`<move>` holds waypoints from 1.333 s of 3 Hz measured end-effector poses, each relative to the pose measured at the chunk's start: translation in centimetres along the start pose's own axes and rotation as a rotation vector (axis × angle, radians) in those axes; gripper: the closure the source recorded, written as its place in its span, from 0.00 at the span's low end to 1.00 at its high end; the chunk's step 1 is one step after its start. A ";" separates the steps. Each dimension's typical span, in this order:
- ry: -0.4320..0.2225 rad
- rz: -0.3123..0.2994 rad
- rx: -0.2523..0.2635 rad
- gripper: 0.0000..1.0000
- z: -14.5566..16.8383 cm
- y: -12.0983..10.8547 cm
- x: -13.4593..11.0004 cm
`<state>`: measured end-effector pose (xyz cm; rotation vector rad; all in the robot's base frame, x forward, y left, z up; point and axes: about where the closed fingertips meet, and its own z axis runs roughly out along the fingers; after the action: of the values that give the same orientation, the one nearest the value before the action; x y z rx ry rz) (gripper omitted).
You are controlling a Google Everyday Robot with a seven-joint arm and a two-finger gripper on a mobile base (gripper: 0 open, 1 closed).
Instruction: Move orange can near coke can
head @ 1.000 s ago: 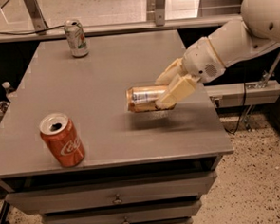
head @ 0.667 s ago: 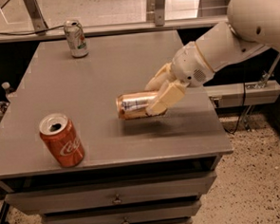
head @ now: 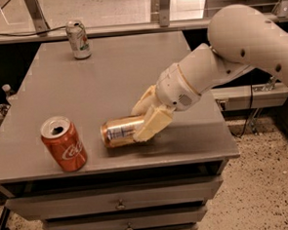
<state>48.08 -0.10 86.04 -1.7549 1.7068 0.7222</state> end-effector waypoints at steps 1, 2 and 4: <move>0.015 -0.020 -0.036 1.00 2.2 2.3 -0.5; 0.015 -0.020 -0.036 1.00 2.1 2.3 -0.7; 0.016 -0.020 -0.042 0.59 2.4 2.5 -0.8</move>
Offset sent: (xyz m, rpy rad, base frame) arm -0.0307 0.0238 -0.0212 -0.0273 0.0131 0.0461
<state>45.55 2.13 84.88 -1.8081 1.6938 0.7426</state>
